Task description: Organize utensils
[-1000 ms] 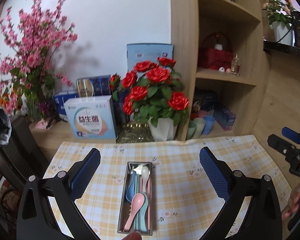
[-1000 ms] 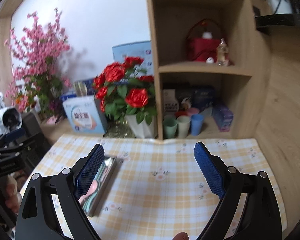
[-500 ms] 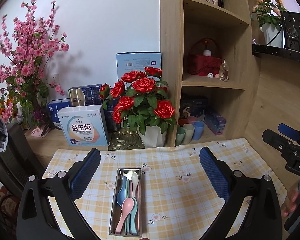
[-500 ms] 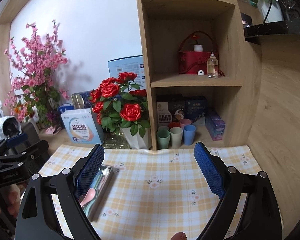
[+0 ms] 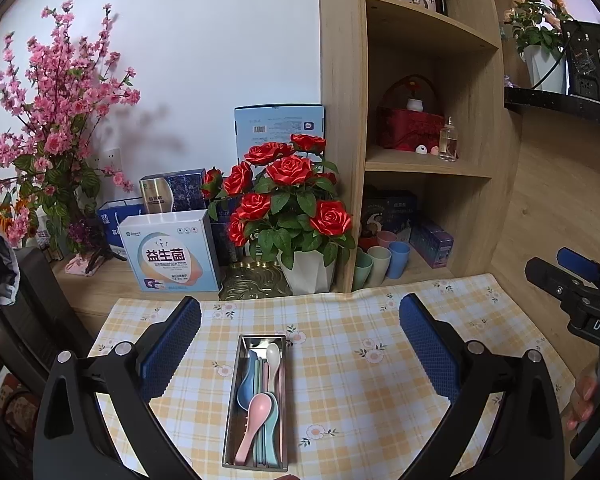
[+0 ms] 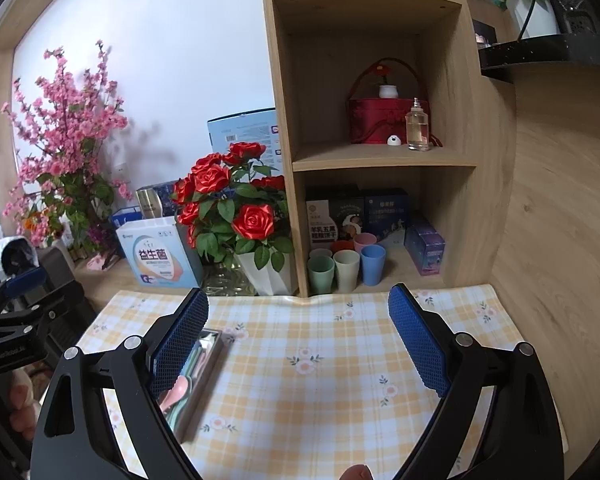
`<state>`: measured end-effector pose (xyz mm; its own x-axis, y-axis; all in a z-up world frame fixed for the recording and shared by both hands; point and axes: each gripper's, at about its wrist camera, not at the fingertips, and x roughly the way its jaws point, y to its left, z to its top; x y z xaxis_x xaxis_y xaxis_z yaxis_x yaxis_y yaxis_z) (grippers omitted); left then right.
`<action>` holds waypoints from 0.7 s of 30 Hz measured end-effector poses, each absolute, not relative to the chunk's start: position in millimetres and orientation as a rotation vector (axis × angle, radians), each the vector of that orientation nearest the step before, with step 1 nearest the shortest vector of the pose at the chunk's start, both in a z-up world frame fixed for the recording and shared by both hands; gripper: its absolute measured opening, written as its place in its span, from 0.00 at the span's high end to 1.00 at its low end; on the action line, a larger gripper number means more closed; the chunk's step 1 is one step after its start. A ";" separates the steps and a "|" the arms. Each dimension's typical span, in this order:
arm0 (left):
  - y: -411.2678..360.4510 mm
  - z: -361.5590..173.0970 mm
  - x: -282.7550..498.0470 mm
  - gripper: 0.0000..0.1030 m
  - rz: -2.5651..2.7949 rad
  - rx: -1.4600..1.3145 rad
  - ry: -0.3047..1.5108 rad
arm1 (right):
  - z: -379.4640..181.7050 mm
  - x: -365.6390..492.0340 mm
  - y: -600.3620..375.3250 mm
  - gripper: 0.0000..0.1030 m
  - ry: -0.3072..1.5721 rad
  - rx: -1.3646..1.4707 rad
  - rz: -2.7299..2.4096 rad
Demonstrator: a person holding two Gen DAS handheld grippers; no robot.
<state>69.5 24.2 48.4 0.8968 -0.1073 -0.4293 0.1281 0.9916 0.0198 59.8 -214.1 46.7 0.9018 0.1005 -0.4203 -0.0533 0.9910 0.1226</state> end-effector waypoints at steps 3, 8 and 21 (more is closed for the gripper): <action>23.9 48.6 69.5 0.06 -0.120 0.050 0.441 | 47.0 59.5 -214.4 0.14 0.441 0.110 0.075; 24.1 48.9 68.5 0.06 -0.119 0.051 0.441 | 45.7 60.3 -214.4 0.14 0.452 0.113 0.070; 25.2 49.8 67.8 0.06 -0.118 0.051 0.441 | 45.0 60.9 -213.5 0.14 0.457 0.113 0.072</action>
<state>67.8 25.2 49.8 0.8975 -0.1024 -0.4290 0.1244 0.9919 0.0236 60.9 -213.5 45.0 0.8952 0.0943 -0.4356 -0.0435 0.9912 0.1252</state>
